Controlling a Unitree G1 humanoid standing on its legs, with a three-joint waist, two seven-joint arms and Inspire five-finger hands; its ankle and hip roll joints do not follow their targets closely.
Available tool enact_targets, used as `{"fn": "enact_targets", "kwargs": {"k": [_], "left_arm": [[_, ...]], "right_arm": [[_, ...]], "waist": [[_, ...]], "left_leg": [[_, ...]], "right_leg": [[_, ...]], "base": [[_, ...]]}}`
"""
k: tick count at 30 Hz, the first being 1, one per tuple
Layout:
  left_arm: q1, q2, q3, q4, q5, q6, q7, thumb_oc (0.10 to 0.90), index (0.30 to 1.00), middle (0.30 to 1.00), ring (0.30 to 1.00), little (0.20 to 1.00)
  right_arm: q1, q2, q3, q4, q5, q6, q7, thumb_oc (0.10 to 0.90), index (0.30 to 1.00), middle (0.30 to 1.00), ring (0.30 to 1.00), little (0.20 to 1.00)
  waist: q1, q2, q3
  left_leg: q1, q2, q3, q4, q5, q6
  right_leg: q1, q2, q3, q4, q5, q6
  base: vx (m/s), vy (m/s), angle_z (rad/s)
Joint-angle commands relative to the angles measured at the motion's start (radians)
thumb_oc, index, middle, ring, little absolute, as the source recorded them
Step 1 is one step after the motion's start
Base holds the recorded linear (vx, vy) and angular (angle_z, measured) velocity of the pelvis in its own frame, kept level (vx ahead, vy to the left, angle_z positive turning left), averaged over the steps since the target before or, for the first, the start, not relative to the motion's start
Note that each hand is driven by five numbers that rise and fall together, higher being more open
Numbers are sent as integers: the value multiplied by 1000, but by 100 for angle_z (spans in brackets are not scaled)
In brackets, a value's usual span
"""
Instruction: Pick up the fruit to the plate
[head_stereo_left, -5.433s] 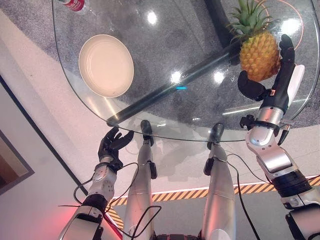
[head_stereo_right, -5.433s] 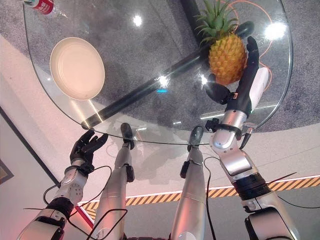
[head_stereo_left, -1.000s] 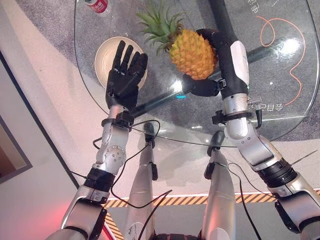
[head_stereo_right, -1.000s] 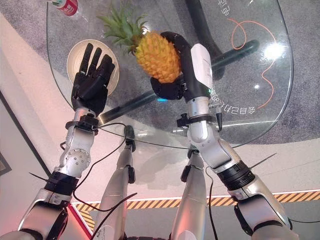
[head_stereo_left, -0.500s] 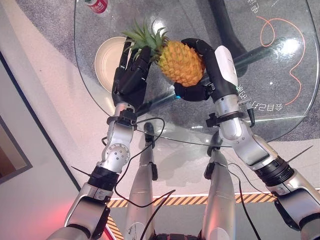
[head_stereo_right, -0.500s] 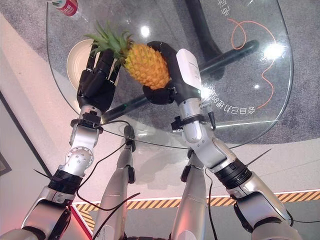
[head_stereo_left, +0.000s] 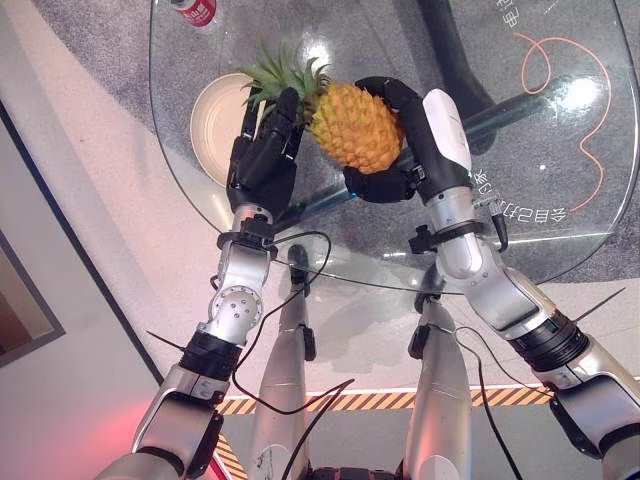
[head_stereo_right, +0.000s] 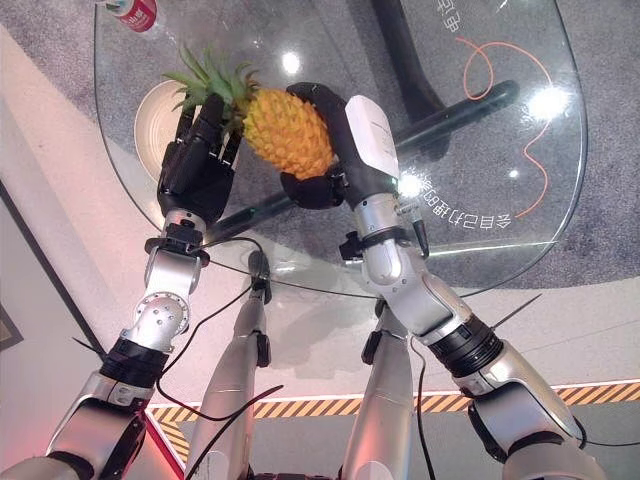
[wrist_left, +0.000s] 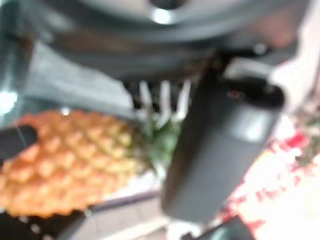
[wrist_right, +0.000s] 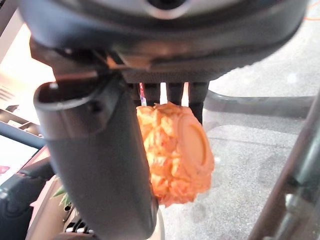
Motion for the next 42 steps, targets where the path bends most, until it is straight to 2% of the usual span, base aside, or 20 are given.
{"fn": "enact_targets", "kwargs": {"k": [1,14,15,16,17,18,26,42], "left_arm": [[-136,-11,-52,-136,6,-34,-118,800,900,900,900,900],[-153,-1,-69,-139,19,-47,-141,800,900,900,900,900],[-150,0,-70,-140,19,-47,-146,753,860,860,860,853],[-151,0,-71,-140,24,-50,-149,432,585,585,585,532],[-158,4,-71,-136,35,-64,-154,163,354,354,354,263],[-155,6,-73,-140,46,-84,-150,100,300,300,300,200],[-161,8,-77,-142,64,-100,-157,100,300,300,300,200],[-168,12,-84,-132,51,-91,-172,100,300,300,300,200]], "right_arm": [[-194,6,49,-207,-9,-90,8,100,300,300,300,200],[-215,2,81,-215,-2,-82,33,100,300,300,300,200],[-213,2,83,-216,-1,-82,34,100,300,300,300,200],[-214,0,84,-215,0,-83,34,100,300,300,300,200],[-220,-2,85,-215,2,-82,34,100,300,300,300,200],[-218,-3,88,-213,4,-83,34,100,300,300,300,200],[-228,-4,97,-221,5,-93,56,100,300,300,300,200],[-251,-11,115,-222,4,-103,76,100,300,300,300,200]], "waist": [[6,-4,-8],[7,-3,-8],[7,-4,-8],[8,-4,-8],[7,-5,-8],[8,-5,-8],[10,-9,-8],[12,-12,-8]], "left_leg": [[76,42,10,3,-62,-35],[68,40,12,-3,-52,-34],[77,41,13,-4,-57,-35],[78,40,13,-4,-57,-34],[70,39,12,-4,-52,-33],[79,40,11,-4,-57,-35],[73,39,8,-2,-58,-34],[73,38,7,-4,-57,-34]], "right_leg": [[91,-33,-80,-170,170,39],[86,-34,-80,-181,182,36],[94,-34,-81,-179,176,38],[95,-34,-81,-180,176,38],[89,-35,-82,-182,183,36],[96,-34,-83,-180,177,38],[94,-33,-84,-180,177,37],[98,-32,-85,-186,181,38]], "base": [[0,0,0],[0,0,0],[0,0,0],[0,0,0],[0,0,0],[0,0,0],[0,0,0],[0,0,0]]}}
